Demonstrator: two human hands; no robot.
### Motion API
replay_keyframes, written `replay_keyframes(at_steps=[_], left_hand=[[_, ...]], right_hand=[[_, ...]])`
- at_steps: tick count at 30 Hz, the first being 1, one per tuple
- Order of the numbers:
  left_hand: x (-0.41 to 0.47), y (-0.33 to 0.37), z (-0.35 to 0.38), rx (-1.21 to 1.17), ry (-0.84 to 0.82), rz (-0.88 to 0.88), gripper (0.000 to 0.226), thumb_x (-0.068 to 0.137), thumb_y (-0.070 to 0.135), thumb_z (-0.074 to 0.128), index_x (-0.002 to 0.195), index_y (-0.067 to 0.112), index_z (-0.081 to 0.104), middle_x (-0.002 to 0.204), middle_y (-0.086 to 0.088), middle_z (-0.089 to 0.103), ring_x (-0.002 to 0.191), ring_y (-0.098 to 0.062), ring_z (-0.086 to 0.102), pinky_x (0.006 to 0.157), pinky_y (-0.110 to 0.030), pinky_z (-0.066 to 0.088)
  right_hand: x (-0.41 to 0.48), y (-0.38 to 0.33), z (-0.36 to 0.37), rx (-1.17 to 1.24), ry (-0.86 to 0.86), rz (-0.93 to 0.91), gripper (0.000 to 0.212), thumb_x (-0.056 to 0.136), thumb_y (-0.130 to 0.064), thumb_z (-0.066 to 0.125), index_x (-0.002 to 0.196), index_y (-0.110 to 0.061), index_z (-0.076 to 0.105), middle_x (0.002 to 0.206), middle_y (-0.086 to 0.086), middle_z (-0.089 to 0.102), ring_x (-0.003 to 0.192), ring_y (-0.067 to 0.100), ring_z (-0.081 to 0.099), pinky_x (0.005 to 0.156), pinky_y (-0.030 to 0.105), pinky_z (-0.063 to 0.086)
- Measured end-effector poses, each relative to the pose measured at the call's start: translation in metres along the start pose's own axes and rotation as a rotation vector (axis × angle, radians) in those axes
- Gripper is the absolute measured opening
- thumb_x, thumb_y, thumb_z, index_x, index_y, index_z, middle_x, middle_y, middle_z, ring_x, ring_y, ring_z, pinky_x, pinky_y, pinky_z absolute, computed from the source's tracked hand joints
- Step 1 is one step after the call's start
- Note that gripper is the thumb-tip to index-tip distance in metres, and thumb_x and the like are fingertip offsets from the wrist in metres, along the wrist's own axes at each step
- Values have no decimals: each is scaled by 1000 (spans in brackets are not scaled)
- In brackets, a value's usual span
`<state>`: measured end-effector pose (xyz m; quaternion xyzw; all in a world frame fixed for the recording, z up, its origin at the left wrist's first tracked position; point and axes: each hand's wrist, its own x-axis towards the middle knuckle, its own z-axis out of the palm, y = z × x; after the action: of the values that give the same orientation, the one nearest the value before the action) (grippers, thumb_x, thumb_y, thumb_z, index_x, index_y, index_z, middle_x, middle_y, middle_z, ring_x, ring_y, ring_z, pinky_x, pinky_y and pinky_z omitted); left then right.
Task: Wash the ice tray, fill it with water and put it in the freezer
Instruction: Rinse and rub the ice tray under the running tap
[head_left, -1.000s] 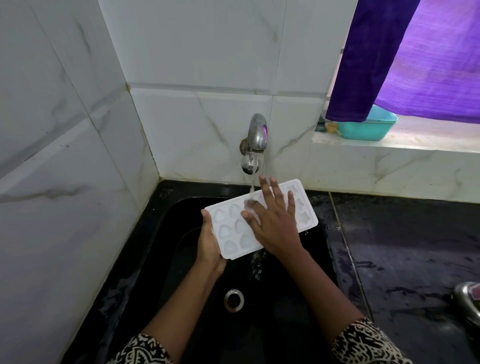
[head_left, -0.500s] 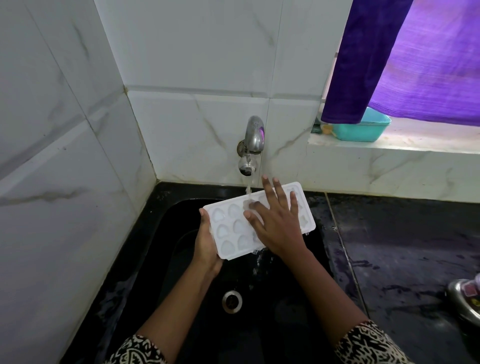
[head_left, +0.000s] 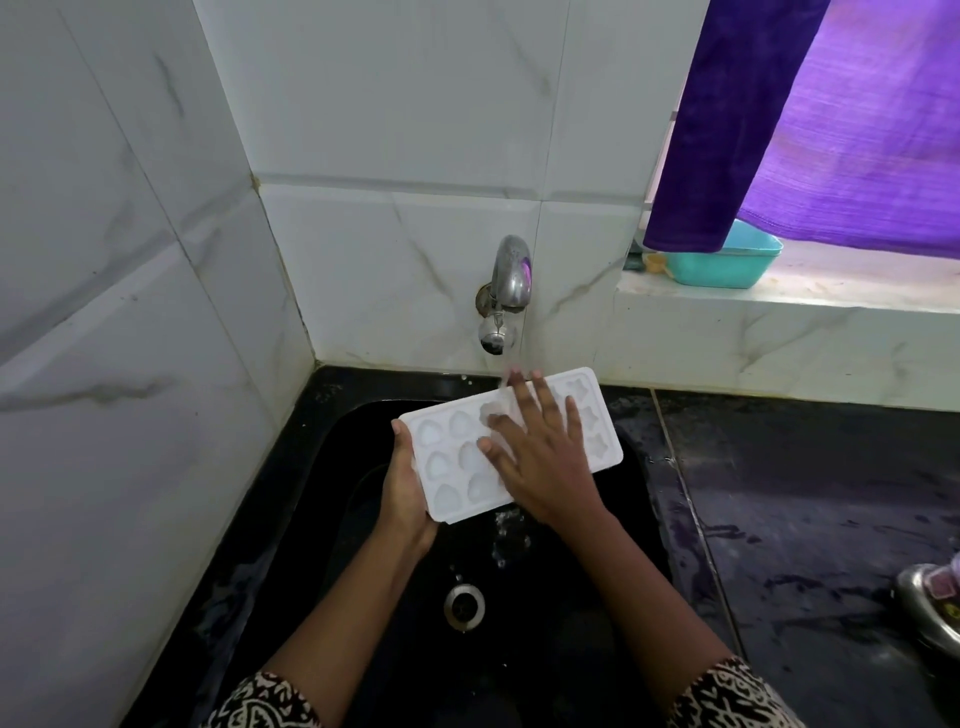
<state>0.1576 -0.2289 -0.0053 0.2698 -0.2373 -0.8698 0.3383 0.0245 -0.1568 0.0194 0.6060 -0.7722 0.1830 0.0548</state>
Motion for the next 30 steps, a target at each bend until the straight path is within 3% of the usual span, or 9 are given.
replay_keyframes(at_steps=[3, 6, 7, 11, 15, 19, 23, 26, 30], left_hand=[[0, -4, 1, 12, 1, -10, 77, 87, 72, 25, 121, 13, 61, 116, -16, 70, 102, -34, 69, 76, -47, 59], [1, -1, 6, -13, 6, -8, 86, 80, 74, 31, 130, 10, 56, 127, -19, 64, 117, -39, 61, 101, -56, 44], [1, 1, 5, -8, 5, -5, 86, 81, 75, 30, 131, 10, 55, 128, -19, 63, 118, -39, 60, 101, -57, 44], [5, -2, -1, -6, 8, -3, 79, 87, 73, 25, 123, 12, 60, 118, -18, 69, 103, -35, 69, 73, -46, 59], [10, -5, 0, -8, 40, 15, 77, 91, 73, 23, 125, 14, 59, 120, -17, 68, 104, -35, 68, 73, -44, 59], [17, -5, 3, -1, 45, 18, 77, 90, 73, 23, 124, 15, 60, 120, -17, 68, 106, -35, 67, 79, -46, 57], [21, -1, 7, 21, 53, 26, 75, 89, 73, 26, 123, 15, 60, 119, -15, 69, 106, -33, 68, 81, -45, 56], [22, 3, 3, 14, 43, 47, 76, 89, 73, 26, 125, 15, 59, 120, -15, 69, 107, -33, 67, 80, -44, 57], [22, -1, -3, 3, 24, 47, 75, 87, 74, 28, 121, 15, 62, 118, -15, 69, 104, -34, 68, 71, -43, 59]], right_hand=[[5, 2, -5, -20, 18, 29, 47, 95, -56, 25, 121, -31, 57, 155, -7, -13, 142, 12, -19, 113, 47, -9], [2, -9, 1, -4, -54, 19, 55, 94, -59, 28, 140, -30, 39, 153, -9, -18, 140, 9, -23, 115, 50, -6], [0, -8, 2, 7, -82, 16, 57, 94, -60, 26, 143, -31, 34, 151, -11, -21, 138, 8, -26, 115, 50, -8], [-9, 9, -11, 98, -16, 29, 50, 94, -59, 28, 131, -34, 51, 153, -13, -17, 140, 7, -26, 113, 42, -13], [-18, 13, -14, 107, 80, 70, 42, 93, -52, 38, 122, -29, 59, 156, -8, -7, 143, 10, -18, 114, 42, -7], [-21, 6, -2, 80, 107, 26, 40, 91, -51, 43, 116, -27, 63, 157, -2, 6, 145, 18, -3, 113, 54, 8], [-14, -3, 8, -5, 187, 113, 33, 90, -48, 53, 111, -25, 65, 156, 9, 21, 145, 28, 12, 112, 56, 13], [-14, -5, 12, -14, 131, 36, 47, 91, -55, 40, 119, -24, 60, 158, 4, 13, 146, 22, 4, 113, 54, 8], [-9, 2, 4, -14, 130, 73, 47, 91, -58, 32, 108, -29, 64, 158, 3, 10, 146, 22, 0, 114, 52, 1]])
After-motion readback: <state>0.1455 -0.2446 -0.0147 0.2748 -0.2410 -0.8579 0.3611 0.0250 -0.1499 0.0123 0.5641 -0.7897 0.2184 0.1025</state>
